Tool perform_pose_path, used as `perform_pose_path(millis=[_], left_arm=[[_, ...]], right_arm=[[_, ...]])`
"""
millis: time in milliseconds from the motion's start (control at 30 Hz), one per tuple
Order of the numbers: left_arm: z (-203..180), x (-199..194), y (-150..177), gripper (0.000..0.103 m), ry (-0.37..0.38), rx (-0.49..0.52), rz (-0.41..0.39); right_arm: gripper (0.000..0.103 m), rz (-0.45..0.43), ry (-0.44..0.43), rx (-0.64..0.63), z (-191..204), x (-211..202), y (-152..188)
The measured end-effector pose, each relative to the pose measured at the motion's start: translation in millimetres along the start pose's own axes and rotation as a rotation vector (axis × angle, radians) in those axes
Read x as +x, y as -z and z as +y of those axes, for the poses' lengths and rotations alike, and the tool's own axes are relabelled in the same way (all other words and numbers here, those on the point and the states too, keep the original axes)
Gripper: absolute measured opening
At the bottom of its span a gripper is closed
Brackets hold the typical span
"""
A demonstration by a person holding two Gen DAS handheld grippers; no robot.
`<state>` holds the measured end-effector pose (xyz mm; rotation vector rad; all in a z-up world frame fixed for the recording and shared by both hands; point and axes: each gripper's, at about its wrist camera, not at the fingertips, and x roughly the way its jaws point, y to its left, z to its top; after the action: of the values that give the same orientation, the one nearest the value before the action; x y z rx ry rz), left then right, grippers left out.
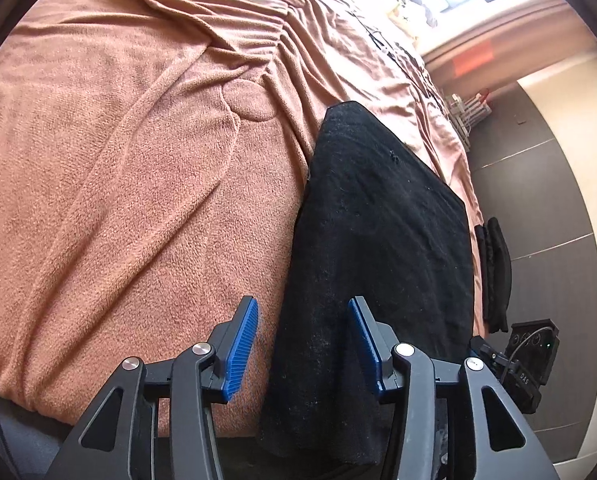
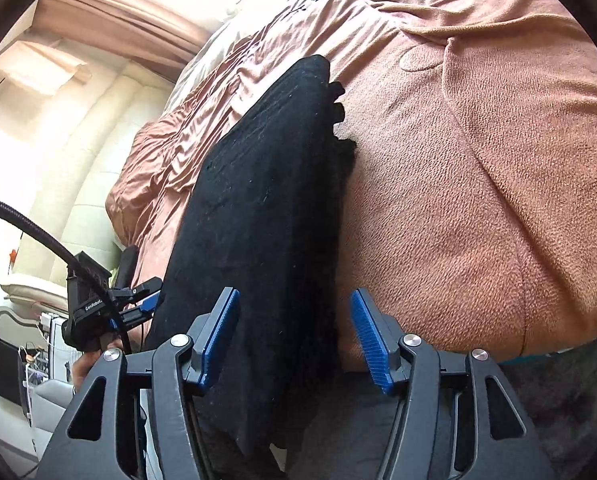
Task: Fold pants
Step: 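Grasp the folded black pants edge with the right gripper while the left gripper grasps its edge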
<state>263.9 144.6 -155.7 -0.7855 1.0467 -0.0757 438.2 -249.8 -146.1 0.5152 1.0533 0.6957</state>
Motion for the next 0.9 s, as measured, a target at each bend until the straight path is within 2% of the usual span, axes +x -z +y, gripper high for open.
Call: perform_pose_path(millis=[167,333,533,733,800,867,900], left_arm=[[-3,9,-10,0.05,-0.001,0.011,0.012],[-9,18,-22,0.05,-0.015,0.031,0.021],[-19,31,-35,0.05,-0.033,0.051,0.031],[-28,40,-45,0.05,-0.056,0.056,0.032],[-30,43,-47,0.05,-0.066,0.06,0.035],[-31,46,-49,0.05,-0.075,0.061,0.037],[-31,47,-50,0.05,-0.079,0.06,0.037]], right_arm=[[0.056,0.015,-0.05,0.046,-11,18,2],[0.056,-0.016,-0.079,0.054,-15,26,1],[0.056,0.011,-0.131,0.093,-29,39,-6],[0.056,-0.036,-0.11,0.086,-36,36,-19],[0.05,-0.063,-0.105,0.073,-31,37,-29],[0.032,-0.072,-0.122,0.062,-28,36,-34],[0.028,-0.077,-0.126,0.049,-25,37,-37]])
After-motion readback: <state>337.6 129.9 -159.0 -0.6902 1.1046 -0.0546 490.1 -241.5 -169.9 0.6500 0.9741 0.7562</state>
